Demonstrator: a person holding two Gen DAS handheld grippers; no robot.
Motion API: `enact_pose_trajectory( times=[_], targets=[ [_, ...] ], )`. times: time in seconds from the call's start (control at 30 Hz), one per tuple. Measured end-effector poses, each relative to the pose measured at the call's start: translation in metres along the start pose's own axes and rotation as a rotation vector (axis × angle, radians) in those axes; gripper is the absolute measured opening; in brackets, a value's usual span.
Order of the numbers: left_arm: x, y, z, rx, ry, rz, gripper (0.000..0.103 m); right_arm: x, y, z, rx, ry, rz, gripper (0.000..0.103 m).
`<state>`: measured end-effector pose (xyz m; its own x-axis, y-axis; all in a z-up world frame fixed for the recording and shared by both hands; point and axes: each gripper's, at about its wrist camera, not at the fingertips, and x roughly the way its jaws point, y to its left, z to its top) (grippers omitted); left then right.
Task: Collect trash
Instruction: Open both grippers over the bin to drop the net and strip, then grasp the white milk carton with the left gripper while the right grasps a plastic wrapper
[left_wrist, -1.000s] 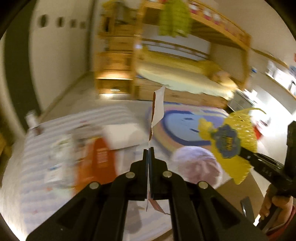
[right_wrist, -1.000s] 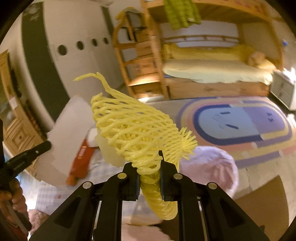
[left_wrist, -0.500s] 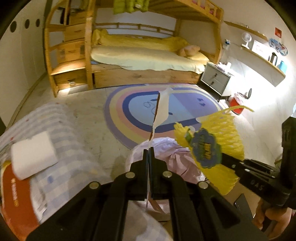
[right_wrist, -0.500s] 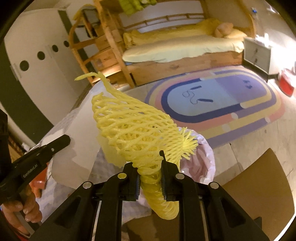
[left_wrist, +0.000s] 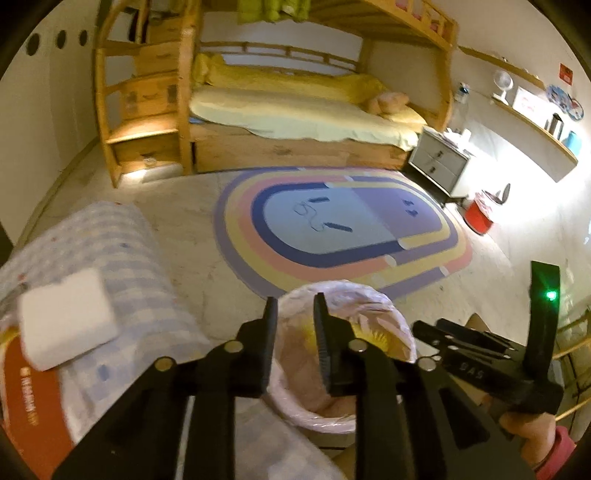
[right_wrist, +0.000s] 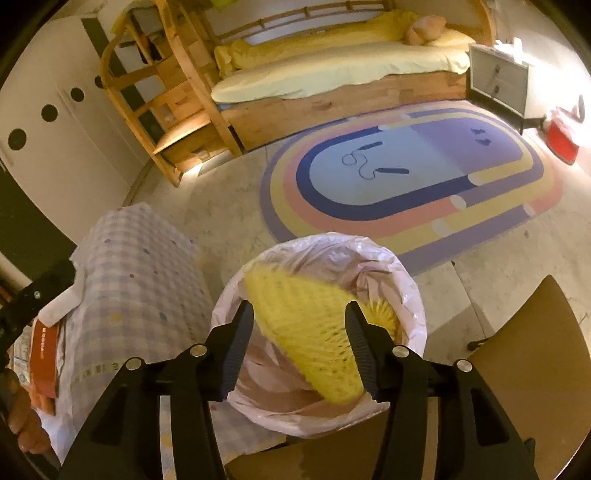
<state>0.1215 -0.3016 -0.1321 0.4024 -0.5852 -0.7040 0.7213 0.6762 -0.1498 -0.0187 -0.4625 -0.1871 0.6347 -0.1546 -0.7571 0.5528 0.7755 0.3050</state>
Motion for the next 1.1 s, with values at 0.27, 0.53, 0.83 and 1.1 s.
enact_pose_trajectory(
  times=[0.27,0.53,0.83,1.1],
  targets=[
    [-0.075,0.022,-0.016,-0.013,-0.083,0.105,0.023,-0.068,0.045,-0.004,-0.095,-0.117,0.042,0.053],
    [-0.145,0.054,-0.050,-0.079,-0.119,0.194,0.039,-0.112,0.111,-0.026,-0.249,-0.137,0.138,0.053],
    [-0.201,0.122,-0.092,-0.210,-0.129,0.365,0.063,-0.110,0.185,-0.047,-0.394,-0.095,0.245,0.054],
    [-0.219,0.180,-0.125,-0.331,-0.120,0.513,0.089,-0.085,0.237,-0.063,-0.513,-0.081,0.257,0.076]
  ],
)
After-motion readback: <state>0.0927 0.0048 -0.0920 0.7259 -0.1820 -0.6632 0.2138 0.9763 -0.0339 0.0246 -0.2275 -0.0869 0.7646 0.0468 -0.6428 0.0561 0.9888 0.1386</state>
